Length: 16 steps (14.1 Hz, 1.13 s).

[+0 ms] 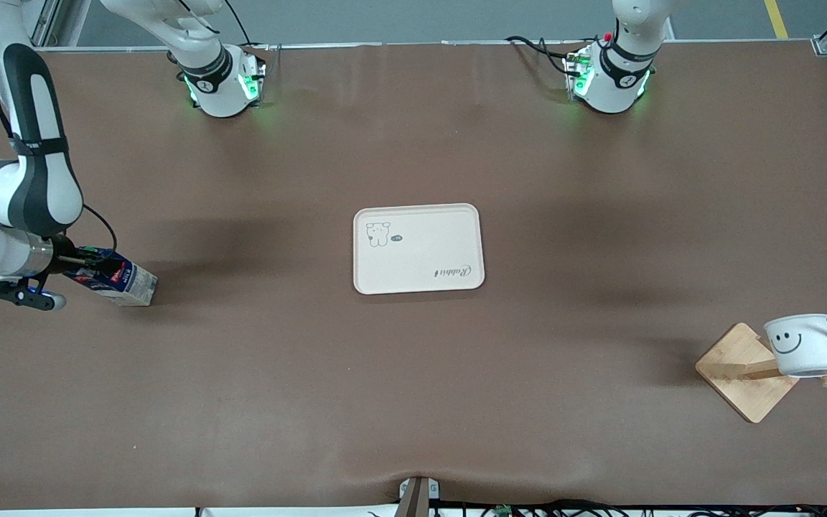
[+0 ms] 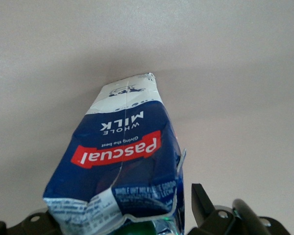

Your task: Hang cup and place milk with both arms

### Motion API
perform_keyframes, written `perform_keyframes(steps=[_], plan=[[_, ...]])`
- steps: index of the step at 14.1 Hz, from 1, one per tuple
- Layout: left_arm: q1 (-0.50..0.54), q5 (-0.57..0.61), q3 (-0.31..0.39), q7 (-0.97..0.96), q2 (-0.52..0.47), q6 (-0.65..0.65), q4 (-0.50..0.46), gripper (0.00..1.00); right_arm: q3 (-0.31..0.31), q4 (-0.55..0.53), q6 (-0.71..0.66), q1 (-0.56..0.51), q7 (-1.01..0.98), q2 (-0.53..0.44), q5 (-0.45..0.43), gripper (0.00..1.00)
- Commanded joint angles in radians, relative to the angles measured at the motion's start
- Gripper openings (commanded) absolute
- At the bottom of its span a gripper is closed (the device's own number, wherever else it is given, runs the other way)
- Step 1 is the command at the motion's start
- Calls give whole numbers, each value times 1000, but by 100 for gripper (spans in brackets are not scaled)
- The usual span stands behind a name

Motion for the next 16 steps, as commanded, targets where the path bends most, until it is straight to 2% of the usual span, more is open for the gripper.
perform_keyframes(steps=[1, 3, 5, 8, 10, 11, 13, 16], plan=[[5, -15, -40, -97, -59, -63, -13, 100, 12, 27, -27, -11, -49, 3, -15, 100], [5, -13, -62, -166, -90, -79, -14, 100, 10, 100, -153, -21, -220, 2, -17, 100], [5, -13, -83, -215, -110, -82, -14, 100, 9, 174, -283, -15, -304, 5, -26, 100], [2, -2, -123, -259, -116, -85, -5, 100, 12, 258, -289, -18, -290, 8, -3, 100], [-45, -4, -106, -252, -116, -83, 13, 100, 15, 327, -341, -5, -296, 6, 2, 100], [-110, -7, -71, -258, -119, -85, 18, 100, 15, 376, -420, -2, -287, 8, 3, 100], [-245, -10, 66, -258, -147, -92, 9, 100, 13, 482, -467, 4, -203, 14, -7, 100], [-436, -16, 246, -265, -184, -129, -34, 100, 13, 493, -473, 10, -186, -38, 3, 100]])
